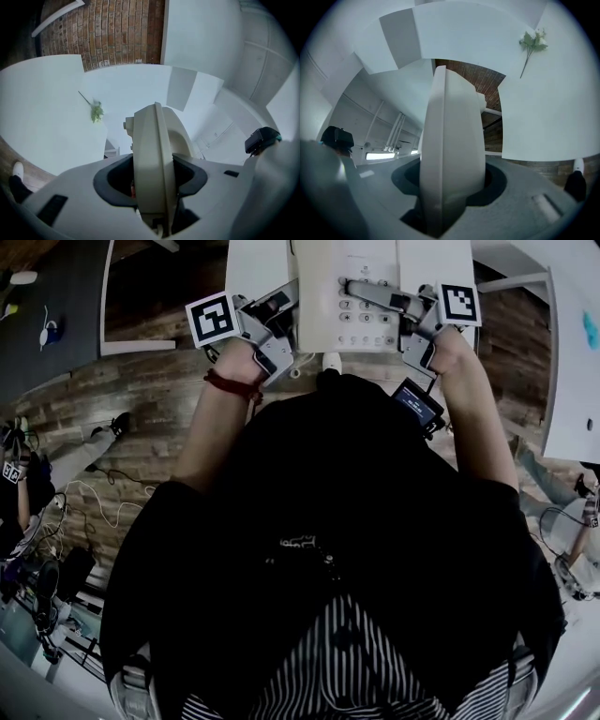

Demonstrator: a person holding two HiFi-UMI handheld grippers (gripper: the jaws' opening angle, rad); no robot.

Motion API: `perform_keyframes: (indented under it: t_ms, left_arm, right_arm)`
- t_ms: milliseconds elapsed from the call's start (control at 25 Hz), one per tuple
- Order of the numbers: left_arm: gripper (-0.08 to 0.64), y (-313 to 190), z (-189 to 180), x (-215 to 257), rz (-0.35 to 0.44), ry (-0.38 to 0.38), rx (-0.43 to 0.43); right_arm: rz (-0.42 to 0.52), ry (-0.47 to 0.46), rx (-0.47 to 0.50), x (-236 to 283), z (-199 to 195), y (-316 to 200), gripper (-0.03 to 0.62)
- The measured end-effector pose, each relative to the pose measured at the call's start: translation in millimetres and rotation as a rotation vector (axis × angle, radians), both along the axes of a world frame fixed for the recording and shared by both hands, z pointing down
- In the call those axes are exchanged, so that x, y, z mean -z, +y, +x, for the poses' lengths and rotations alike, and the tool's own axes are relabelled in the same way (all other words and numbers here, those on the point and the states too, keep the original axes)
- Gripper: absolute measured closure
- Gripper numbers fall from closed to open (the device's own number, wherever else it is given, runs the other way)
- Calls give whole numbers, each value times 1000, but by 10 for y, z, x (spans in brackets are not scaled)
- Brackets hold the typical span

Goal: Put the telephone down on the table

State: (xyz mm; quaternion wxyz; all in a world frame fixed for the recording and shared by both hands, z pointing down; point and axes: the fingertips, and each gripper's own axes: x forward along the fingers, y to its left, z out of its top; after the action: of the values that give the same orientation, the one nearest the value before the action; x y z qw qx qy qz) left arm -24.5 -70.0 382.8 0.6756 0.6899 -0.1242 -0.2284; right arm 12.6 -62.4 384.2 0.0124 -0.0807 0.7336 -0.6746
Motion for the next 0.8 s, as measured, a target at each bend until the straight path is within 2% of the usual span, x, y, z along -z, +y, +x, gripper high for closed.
perform_keyframes:
  t_ms: [800]
  left_arm:
    - [354, 52, 7, -87, -25, -65, 43]
  right_arm:
    - [-19, -70, 64, -100, 15, 23, 387]
